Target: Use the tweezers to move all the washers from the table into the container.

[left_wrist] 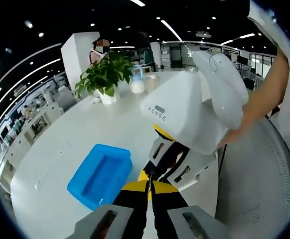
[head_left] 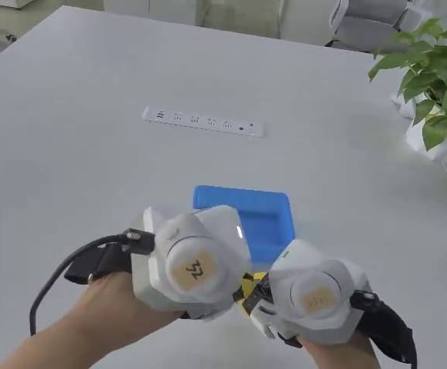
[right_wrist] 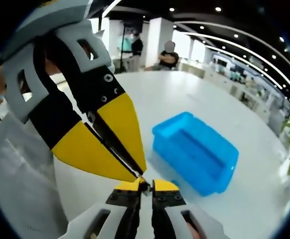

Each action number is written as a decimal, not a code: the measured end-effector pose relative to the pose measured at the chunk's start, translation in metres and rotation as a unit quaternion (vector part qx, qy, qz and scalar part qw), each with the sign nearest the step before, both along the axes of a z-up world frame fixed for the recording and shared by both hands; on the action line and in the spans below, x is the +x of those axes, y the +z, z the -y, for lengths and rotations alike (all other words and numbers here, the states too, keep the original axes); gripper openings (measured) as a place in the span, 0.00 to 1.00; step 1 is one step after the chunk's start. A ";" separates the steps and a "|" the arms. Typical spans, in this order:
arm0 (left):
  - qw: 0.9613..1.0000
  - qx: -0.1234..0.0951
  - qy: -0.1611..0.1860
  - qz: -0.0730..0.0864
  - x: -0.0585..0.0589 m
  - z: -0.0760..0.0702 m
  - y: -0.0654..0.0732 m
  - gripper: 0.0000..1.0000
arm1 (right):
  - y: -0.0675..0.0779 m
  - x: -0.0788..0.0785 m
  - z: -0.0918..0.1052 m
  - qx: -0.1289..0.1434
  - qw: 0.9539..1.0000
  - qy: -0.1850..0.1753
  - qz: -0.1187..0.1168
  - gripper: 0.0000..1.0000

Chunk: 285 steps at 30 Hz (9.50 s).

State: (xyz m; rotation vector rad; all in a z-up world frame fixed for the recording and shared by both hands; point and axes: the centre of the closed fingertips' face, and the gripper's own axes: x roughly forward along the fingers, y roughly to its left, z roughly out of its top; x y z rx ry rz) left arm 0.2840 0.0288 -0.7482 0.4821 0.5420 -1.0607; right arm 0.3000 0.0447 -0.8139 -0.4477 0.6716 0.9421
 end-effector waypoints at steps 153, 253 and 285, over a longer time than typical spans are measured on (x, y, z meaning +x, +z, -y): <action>0.944 0.012 0.325 0.062 -0.048 -0.124 -0.027 0.99 | -0.003 0.054 0.015 0.009 0.996 -0.066 -0.057 0.05; 0.942 0.035 0.329 0.059 -0.050 -0.129 -0.032 0.98 | 0.077 0.091 -0.004 0.112 0.989 -0.097 -0.017 0.03; 0.942 0.046 0.329 0.054 -0.050 -0.131 -0.037 0.97 | 0.003 0.101 -0.013 0.050 0.992 -0.091 -0.074 0.03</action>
